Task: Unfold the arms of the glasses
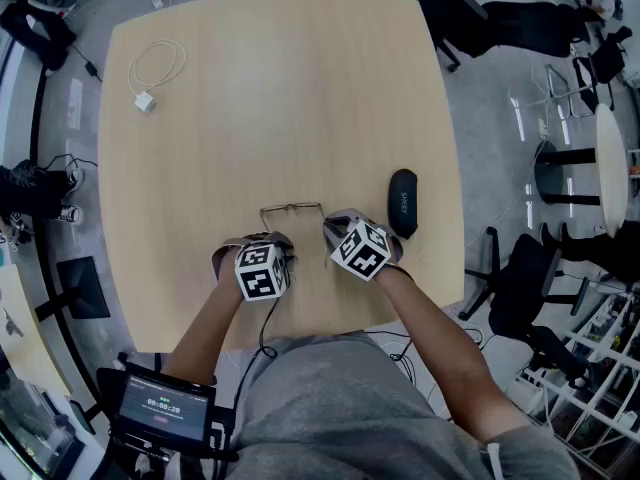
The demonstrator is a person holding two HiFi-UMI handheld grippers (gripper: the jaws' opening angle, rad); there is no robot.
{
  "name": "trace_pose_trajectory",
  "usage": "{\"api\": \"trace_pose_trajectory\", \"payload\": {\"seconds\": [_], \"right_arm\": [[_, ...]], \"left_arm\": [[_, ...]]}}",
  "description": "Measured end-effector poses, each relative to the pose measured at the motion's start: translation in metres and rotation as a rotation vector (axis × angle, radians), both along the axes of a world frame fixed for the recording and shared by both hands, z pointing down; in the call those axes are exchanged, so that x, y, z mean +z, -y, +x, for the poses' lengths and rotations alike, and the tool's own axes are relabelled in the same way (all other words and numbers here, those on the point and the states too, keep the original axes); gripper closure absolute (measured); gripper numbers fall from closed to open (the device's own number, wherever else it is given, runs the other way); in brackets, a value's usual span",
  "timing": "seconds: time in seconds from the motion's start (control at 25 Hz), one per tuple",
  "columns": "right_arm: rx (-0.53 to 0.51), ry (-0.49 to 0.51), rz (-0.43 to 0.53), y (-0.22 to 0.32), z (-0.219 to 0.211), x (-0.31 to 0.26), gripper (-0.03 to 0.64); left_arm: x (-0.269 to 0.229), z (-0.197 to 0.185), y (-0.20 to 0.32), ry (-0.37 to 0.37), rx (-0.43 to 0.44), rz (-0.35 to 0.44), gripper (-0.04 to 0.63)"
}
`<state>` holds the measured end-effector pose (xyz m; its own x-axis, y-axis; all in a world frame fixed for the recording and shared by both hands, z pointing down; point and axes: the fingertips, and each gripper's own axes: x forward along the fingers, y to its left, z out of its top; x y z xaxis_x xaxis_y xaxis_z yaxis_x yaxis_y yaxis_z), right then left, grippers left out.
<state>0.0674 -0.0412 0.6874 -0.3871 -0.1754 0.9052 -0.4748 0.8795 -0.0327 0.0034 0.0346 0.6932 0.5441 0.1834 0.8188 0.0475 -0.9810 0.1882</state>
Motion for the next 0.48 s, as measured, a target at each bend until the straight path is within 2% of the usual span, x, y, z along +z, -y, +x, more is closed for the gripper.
{"api": "trace_pose_trajectory", "payload": {"seconds": [0.48], "right_arm": [[0.013, 0.0, -0.002, 0.0, 0.001, -0.001, 0.591]], "left_arm": [[-0.004, -0.018, -0.024, 0.015, 0.021, -0.039, 0.54]]}}
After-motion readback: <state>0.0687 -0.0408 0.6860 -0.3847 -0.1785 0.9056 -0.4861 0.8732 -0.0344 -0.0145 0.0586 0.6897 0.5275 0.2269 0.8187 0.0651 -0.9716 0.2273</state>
